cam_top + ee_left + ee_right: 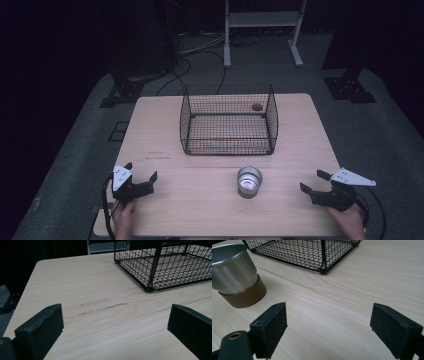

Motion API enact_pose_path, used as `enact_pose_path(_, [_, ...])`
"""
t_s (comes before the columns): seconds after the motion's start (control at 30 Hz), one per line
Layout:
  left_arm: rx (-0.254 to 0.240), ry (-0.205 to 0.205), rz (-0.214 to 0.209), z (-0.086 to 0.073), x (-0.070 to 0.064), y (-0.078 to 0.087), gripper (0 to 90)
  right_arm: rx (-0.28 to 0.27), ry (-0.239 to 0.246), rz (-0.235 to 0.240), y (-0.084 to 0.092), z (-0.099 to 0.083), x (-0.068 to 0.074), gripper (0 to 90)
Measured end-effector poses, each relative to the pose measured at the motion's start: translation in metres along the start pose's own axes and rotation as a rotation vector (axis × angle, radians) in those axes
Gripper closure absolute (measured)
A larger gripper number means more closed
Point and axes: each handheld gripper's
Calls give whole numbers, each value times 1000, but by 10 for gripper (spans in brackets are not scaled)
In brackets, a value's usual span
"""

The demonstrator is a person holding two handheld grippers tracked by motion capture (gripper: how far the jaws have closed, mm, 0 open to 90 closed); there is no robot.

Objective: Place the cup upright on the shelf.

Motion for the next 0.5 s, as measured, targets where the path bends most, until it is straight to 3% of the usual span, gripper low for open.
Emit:
enact_pose_path(0.23, [2, 1, 0, 0, 0, 0, 0, -16, 6, 10, 2, 3, 3, 133])
enact_pose_path(0.5, [4, -3, -2, 0, 0, 1, 0, -28, 42, 44, 1, 10, 17, 132])
Point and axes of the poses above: each handheld gripper's, and its own axes: y roughly backward along the jaws, z roughly out of its top, x roughly to its left, and after that the axes turned 6 degrees about -x, right-handed
